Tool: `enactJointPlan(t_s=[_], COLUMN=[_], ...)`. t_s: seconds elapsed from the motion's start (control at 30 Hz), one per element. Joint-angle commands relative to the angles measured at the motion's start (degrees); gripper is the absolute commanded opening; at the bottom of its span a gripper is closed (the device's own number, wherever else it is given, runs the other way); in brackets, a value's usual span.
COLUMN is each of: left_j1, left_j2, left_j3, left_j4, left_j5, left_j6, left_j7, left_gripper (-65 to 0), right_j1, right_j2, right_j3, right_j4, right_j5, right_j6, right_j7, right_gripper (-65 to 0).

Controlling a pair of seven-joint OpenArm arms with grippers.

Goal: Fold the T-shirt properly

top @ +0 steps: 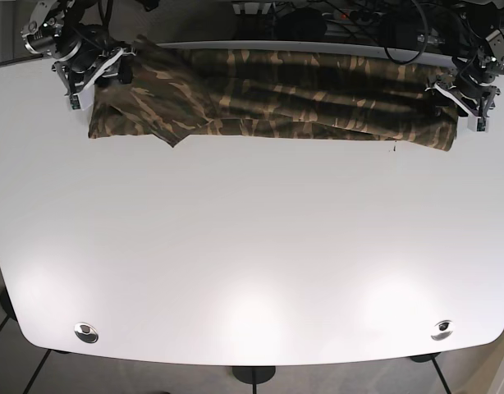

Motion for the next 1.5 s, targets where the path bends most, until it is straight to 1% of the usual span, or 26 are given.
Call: enactJointPlan(t_s=[0.03,0.1,0.13,0.17,0.2,0.23,0.27,0.33,0.4,0.47,0.5,0.57,0.6,0.7,0.77,0.83,0.87,0.93,0.97,1.03,1.1,1.17,1.23,1.3,1.47,1.5], left_j1=[0.6,0.8,0.9,1.0,1.4,1.8,1.8,1.8,2.0,2.3,2.3,2.2,2.0,-0.8,-4.5,-7.7,-10.4,-12.9,-13.5,-13.9,-13.6,-13.3,-12.2,-12.3,-15.6,-16.7], left_j2=[-0.1,0.2,1.3,2.1,3.0,4.4,5.0,5.9,6.1,6.1,6.1,5.7,5.6,3.8,3.7,2.4,2.2,1.9,1.7,2.0,2.2,3.7,5.0,6.3,6.2,6.2], left_j3=[-0.3,-0.4,-0.4,-1.4,-2.1,-2.6,-2.5,-1.8,-0.9,-0.9,-1.1,-0.8,-0.8,-0.6,-0.9,-0.4,1.4,3.0,3.4,4.7,4.7,4.3,1.1,-0.8,-0.5,-0.4], left_j4=[3.7,8.2,11.2,14.6,16.8,19.6,20.8,21.2,19.9,17.5,15.7,10.3,8.6,3.6,-0.7,-3.6,-5.3,-5.8,-5.6,-4.7,0.9,5.2,8.2,9.2,8.5,7.5], left_j5=[1.1,1.0,1.0,1.0,1.0,1.0,1.0,1.3,1.6,2.6,3.0,3.4,3.4,3.4,3.4,3.4,3.4,3.5,3.5,3.3,3.1,3.1,3.2,3.3,3.5,3.5], left_j6=[0.1,0.1,0.1,0.1,0.1,0.1,0.1,0.1,0.1,0.1,0.1,0.1,0.1,0.1,0.1,0.1,0.1,0.1,0.1,0.1,0.1,0.2,0.2,0.2,0.5,0.5], left_j7=[2.7,2.7,2.7,2.7,2.7,2.7,2.7,2.7,2.8,2.8,2.8,2.7,2.7,2.7,2.7,2.7,2.7,2.7,2.7,2.7,2.7,2.8,2.9,2.9,3.0,3.0], left_gripper=[-21.1,-21.1,-21.1,-21.1,-21.1,-21.1,-21.1,-21.1,-21.1,-21.1,-21.1,-21.1,-21.1,-21.1,-21.1,-21.1,-21.1,-21.1,-21.1,-21.1,-21.1,-21.1,-20.6,-20.3,-20.3,-20.3], right_j1=[-0.6,-0.5,-0.5,-0.6,-0.6,-0.5,0.2,1.4,1.4,1.4,1.5,3.0,3.4,6.8,11.3,15.2,18.1,21.6,22.8,24.2,24.6,24.6,24.5,24.5,24.1,24.1], right_j2=[0.7,0.8,1.7,3.9,5.0,6.7,7.5,8.0,8.0,6.9,6.3,3.7,3.2,2.9,3.3,5.8,6.8,6.9,7.7,8.4,8.4,8.4,8.3,8.3,8.2,7.5], right_j3=[2.2,2.6,2.6,1.9,0.3,-2.4,-4.3,-7.7,-10.6,-13.3,-14.5,-16.4,-16.5,-16.6,-16.4,-16.6,-16.6,-16.6,-16.6,-16.7,-16.7,-16.7,-16.7,-16.7,-16.7,-16.7], right_j4=[1.6,1.9,1.9,1.8,1.7,1.7,1.7,1.3,-0.2,-2.5,-3.5,-6.7,-7.8,-11.8,-17.4,-22.7,-26.6,-29.9,-30.6,-30.6,-28.1,-25.8,-24.9,-24.8,-24.8,-24.8], right_j5=[0.6,1.5,3.9,7.2,9.3,11.9,12.7,11.9,8.8,4.5,1.5,-7.4,-9.6,-12.6,-13.4,-13.8,-13.6,-14.1,-13.9,-13.6,-13.5,-13.5,-13.5,-13.5,-13.5,-13.5], right_j6=[0.56,0.65,0.65,0.73,0.73,0.73,0.73,0.29,0.29,0.29,0.29,0.47,0.65,0.65,0.65,0.65,0.65,0.65,0.65,0.65,0.65,0.65,0.65,0.65,0.65,0.65], right_j7=[2.2,3.7,5.6,6.3,6.3,6.4,6.4,6.4,6.4,6.4,6.4,7.1,7.4,8.5,9.9,11.5,12.6,13.5,13.5,13.2,13.1,12.9,12.1,11.8,11.8,11.8], right_gripper=[-14.1,-13.2,-15.9,-19.7,-22.4,-26.6,-29.8,-37.7,-47.7,-54.9,-55.6,-53.0,-52.6,-52.6,-52.6,-52.6,-52.6,-52.6,-52.6,-52.6,-52.6,-52.6,-52.6,-53.0,-53.1,-53.1])
